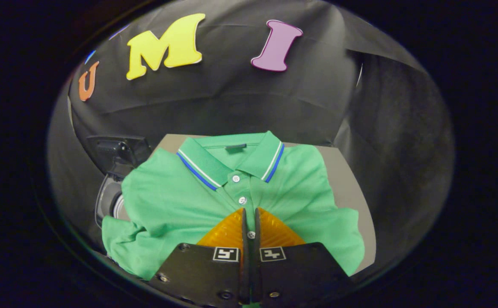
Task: Put the clothes into the washing machine and then close the washing machine lid.
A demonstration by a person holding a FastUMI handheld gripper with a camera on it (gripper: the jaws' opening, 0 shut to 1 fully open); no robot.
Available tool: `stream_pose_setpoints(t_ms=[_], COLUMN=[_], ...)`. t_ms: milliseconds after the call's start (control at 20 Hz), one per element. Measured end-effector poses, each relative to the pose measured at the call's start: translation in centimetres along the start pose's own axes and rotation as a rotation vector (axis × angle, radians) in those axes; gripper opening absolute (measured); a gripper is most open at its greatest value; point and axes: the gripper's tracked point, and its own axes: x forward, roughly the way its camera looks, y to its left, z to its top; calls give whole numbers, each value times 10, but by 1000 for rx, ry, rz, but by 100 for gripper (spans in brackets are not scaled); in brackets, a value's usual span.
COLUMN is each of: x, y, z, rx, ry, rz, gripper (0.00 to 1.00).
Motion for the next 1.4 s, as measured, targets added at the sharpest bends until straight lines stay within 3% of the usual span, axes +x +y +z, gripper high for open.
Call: stream_pose_setpoints(t_ms=[150,550,1050,1400], x=[-20,-116,-230,-270], y=[16,55,143,229], z=[1,65,153,196], rx=[85,165,162,129], ry=[-46,-297,-544,-621], rz=[54,163,335,442], gripper=[5,5,4,4])
